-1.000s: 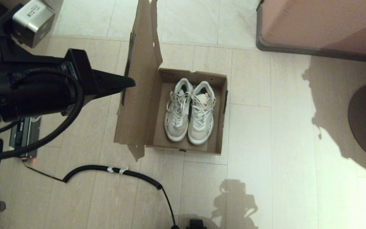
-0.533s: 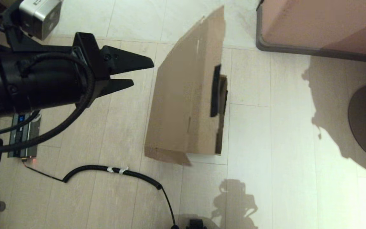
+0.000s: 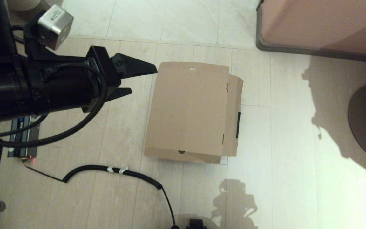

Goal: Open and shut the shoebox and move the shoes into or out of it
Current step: Close the shoe box

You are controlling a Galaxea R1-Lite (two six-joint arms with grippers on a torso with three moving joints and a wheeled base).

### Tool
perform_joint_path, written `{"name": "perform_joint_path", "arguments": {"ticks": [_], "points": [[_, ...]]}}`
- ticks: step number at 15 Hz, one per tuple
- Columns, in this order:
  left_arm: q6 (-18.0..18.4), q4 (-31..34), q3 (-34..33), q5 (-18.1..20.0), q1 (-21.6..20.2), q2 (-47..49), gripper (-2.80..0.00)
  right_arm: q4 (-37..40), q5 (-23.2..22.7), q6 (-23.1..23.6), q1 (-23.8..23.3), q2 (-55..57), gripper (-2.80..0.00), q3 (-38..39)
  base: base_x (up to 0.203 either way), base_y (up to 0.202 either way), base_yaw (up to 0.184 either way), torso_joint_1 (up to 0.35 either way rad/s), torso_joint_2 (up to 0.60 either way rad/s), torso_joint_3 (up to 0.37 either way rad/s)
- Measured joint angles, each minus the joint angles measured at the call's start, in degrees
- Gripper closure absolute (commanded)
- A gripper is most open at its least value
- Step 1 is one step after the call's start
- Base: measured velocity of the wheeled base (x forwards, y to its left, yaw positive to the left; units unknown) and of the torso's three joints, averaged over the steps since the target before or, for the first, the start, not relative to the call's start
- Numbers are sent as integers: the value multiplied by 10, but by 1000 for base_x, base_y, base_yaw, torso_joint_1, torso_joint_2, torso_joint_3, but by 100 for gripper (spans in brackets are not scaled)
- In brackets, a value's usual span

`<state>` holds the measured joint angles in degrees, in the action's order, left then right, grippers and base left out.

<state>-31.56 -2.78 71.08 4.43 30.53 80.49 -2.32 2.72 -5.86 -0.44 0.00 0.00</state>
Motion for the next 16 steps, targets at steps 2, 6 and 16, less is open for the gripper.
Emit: {"name": "perform_joint_path", "arguments": {"ticks": [2, 6, 16], "points": [[-2, -1, -2, 2, -18, 18, -280, 0, 0, 0, 0, 0, 0, 0, 0, 0, 0, 0, 0, 0], [-4, -37, -4, 16, -47, 75, -280, 0, 0, 0, 0, 0, 0, 0, 0, 0, 0, 0, 0, 0], [2, -217, 69, 50, -55, 332, -280, 0, 0, 0, 0, 0, 0, 0, 0, 0, 0, 0, 0, 0]]}}
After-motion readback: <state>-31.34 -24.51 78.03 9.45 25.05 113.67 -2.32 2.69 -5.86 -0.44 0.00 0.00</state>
